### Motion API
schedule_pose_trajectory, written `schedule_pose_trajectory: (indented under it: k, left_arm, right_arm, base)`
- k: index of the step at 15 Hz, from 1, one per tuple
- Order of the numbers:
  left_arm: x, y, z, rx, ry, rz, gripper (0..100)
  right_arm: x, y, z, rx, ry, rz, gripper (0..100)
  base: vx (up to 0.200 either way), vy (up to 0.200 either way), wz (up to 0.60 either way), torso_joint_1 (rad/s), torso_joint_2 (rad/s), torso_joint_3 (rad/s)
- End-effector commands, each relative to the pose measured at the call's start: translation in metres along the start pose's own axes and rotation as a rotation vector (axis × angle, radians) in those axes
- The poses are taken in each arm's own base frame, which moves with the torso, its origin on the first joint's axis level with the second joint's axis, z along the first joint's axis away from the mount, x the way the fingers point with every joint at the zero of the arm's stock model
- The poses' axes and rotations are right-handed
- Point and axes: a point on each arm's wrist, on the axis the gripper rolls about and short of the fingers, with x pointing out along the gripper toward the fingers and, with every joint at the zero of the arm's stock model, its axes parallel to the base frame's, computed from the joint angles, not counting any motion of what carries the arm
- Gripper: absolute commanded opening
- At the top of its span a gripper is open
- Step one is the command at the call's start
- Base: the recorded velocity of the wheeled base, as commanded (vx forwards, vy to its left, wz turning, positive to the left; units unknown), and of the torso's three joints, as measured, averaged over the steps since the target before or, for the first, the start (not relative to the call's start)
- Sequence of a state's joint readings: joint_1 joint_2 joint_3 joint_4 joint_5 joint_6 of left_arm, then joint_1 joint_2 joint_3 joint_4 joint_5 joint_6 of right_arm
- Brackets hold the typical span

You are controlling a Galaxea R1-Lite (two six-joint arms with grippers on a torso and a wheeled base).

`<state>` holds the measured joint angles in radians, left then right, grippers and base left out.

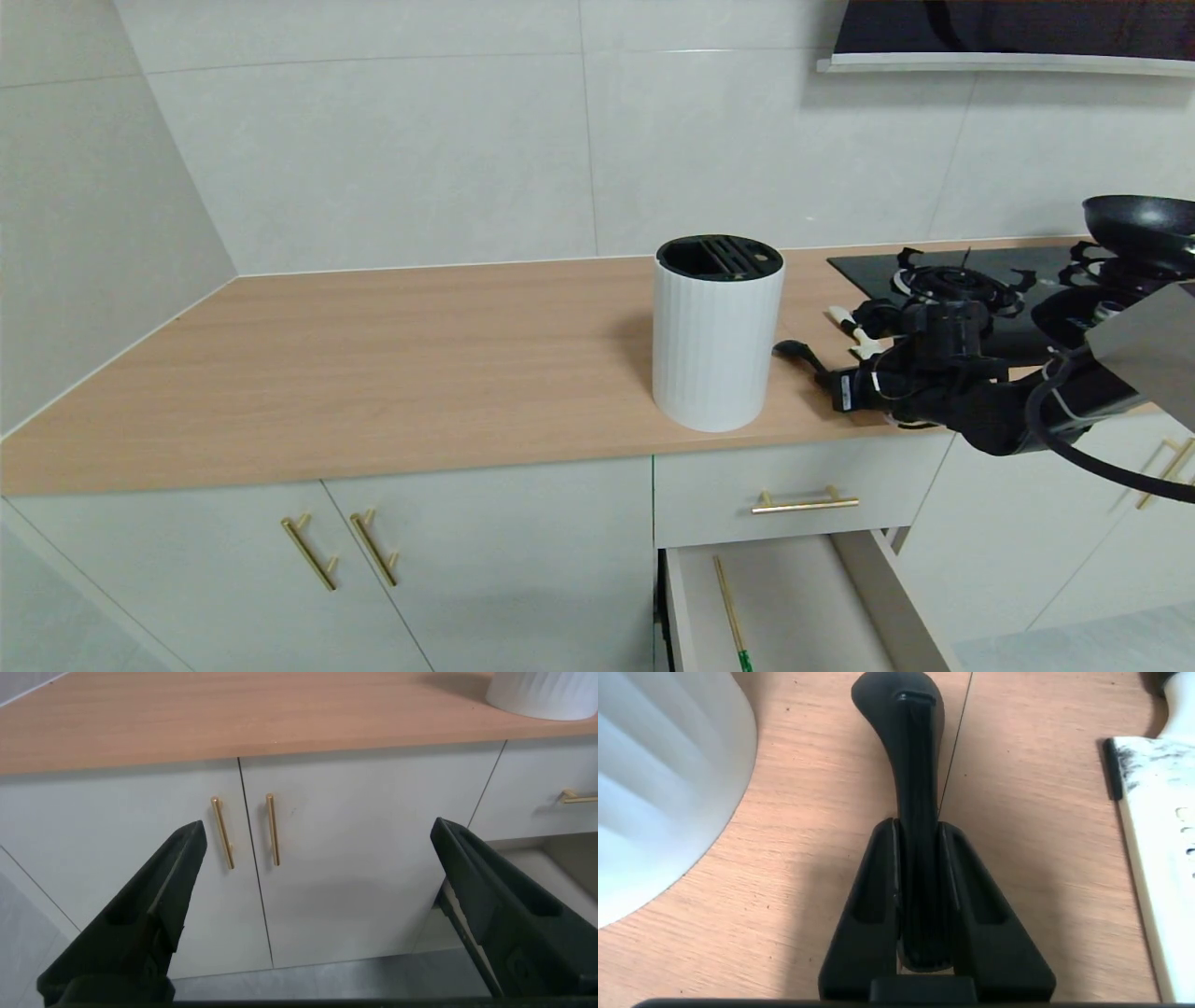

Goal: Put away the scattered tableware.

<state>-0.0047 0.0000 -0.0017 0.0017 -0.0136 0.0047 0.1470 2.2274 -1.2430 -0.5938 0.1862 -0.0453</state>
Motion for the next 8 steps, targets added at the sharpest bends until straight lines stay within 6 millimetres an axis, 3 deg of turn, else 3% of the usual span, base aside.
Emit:
schedule_pose_trajectory:
  k: [1, 5, 6, 8]
  left_arm:
    - [0.000, 0.000, 0.000, 0.000, 0.000, 0.000, 100]
    - [0.000, 0.000, 0.000, 0.000, 0.000, 0.000, 100]
    - [0.000, 0.000, 0.000, 0.000, 0.000, 0.000, 100]
    - [0.000, 0.000, 0.000, 0.000, 0.000, 0.000, 100]
  right_arm:
    - [-0.003, 0.001, 0.004, -0.001, -0.010, 0.001, 0]
    - [-0.021, 0.014, 0.024, 0.042, -0.039, -0.001, 0]
    - [-0.049, 0.027, 0.042, 0.088, -0.017, -0.053, 0]
    - [-0.086, 0.039, 0.054, 0.110, 0.011, -0.113, 0]
  base:
    - [0.000, 0.000, 0.00, 0.000, 0.00, 0.000]
    - [0.000, 0.000, 0.00, 0.000, 0.00, 0.000]
    - [0.000, 0.000, 0.00, 0.000, 0.00, 0.000]
    - [0.000, 0.000, 0.00, 0.000, 0.00, 0.000]
